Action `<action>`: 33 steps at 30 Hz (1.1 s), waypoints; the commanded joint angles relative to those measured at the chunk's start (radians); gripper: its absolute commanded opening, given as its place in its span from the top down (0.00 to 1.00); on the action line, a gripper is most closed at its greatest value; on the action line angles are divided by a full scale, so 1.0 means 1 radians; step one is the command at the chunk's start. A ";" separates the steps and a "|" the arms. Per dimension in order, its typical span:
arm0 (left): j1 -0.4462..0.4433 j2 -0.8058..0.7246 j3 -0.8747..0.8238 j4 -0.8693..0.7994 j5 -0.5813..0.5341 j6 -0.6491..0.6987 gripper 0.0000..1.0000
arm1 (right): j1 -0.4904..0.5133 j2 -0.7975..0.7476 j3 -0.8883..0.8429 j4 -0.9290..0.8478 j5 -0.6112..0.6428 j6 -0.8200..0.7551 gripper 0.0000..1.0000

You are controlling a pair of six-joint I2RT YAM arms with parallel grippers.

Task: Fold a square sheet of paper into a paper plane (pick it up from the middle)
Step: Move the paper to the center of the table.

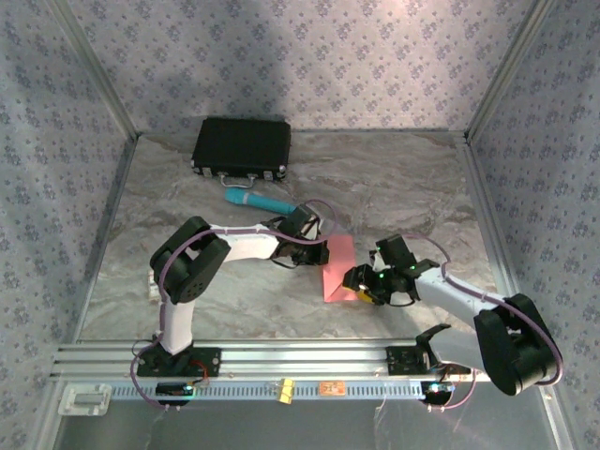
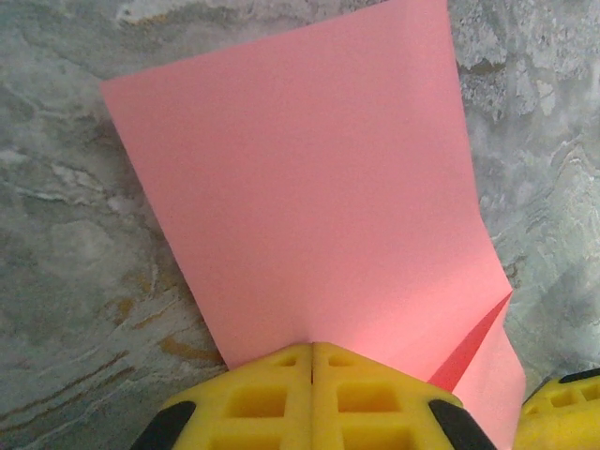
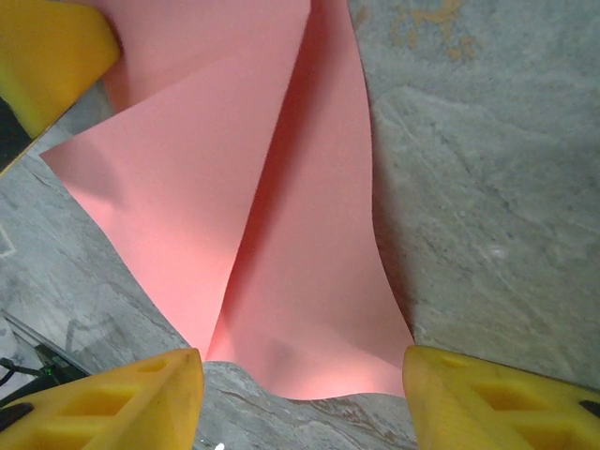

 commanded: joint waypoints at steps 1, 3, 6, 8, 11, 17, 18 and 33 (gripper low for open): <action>-0.008 -0.019 -0.016 -0.036 -0.009 -0.011 0.93 | -0.003 0.019 -0.014 0.072 0.005 0.025 0.37; -0.010 -0.018 -0.017 -0.034 -0.012 -0.010 0.93 | -0.018 0.037 -0.002 0.082 -0.014 0.020 0.37; -0.011 -0.013 -0.016 -0.034 -0.009 -0.011 0.93 | -0.030 0.024 0.000 0.142 -0.038 0.022 0.37; -0.011 -0.010 -0.018 -0.033 -0.009 -0.014 0.93 | -0.045 0.026 0.006 0.167 -0.057 0.015 0.37; -0.012 -0.018 -0.019 -0.036 -0.013 -0.012 0.93 | -0.071 0.051 0.010 0.216 -0.065 0.046 0.37; -0.014 -0.019 -0.023 -0.034 -0.010 -0.016 0.93 | -0.078 0.111 0.017 0.307 -0.059 0.081 0.38; -0.014 -0.019 -0.024 -0.034 -0.009 -0.015 0.93 | -0.079 0.115 0.017 0.313 -0.059 0.077 0.38; -0.014 -0.017 -0.017 -0.028 -0.011 -0.023 0.93 | -0.134 0.167 -0.013 0.399 -0.102 0.051 0.55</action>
